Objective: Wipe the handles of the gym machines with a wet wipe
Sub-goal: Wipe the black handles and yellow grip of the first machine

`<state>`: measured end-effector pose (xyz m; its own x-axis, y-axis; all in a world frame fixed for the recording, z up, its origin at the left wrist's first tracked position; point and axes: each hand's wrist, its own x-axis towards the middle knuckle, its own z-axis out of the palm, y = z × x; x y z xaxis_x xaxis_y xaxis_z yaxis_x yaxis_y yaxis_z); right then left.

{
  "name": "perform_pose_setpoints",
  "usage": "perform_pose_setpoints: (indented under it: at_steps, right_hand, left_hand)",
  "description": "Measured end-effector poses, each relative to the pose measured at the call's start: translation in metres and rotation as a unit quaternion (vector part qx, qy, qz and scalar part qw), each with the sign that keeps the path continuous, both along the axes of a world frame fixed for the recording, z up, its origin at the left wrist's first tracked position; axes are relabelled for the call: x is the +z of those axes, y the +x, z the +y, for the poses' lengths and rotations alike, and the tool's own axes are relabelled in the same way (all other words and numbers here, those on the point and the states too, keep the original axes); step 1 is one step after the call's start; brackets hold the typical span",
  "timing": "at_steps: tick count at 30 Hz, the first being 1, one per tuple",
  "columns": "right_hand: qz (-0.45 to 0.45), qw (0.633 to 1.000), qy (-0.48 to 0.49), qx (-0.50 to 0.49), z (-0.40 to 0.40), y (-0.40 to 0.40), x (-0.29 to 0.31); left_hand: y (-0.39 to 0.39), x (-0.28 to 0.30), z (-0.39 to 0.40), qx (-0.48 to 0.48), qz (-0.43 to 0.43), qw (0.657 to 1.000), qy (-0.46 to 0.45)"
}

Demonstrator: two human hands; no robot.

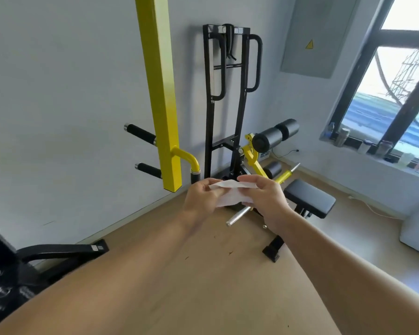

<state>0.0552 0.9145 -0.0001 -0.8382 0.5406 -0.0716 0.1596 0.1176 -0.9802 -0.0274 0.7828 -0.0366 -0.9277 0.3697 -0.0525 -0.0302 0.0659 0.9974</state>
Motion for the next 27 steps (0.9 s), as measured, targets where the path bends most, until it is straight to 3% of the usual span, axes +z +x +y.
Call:
perform_pose_setpoints:
  at_steps: [7,13,18,22,27]
  right_hand:
    - [0.012,0.994,-0.010,0.109,0.031,-0.122,-0.004]
    - [0.060,0.966,0.078,0.237,0.020,-0.207,0.010]
    - [0.073,0.973,0.124,0.183,0.011,-0.269,0.032]
    - [0.088,0.984,0.086,0.127,0.001,-0.315,0.047]
    - [0.105,0.973,0.100,0.181,-0.034,-0.354,0.051]
  left_hand:
    - [-0.070,0.001,0.021,0.195,0.106,0.975,-0.018]
    - [-0.116,0.022,0.002,0.285,0.063,0.956,0.015]
    - [-0.143,0.019,-0.026,0.383,0.089,0.919,0.018]
    - [-0.180,0.007,-0.062,0.410,0.128,0.903,-0.005]
    - [-0.253,0.003,-0.109,0.386,0.201,0.898,-0.056]
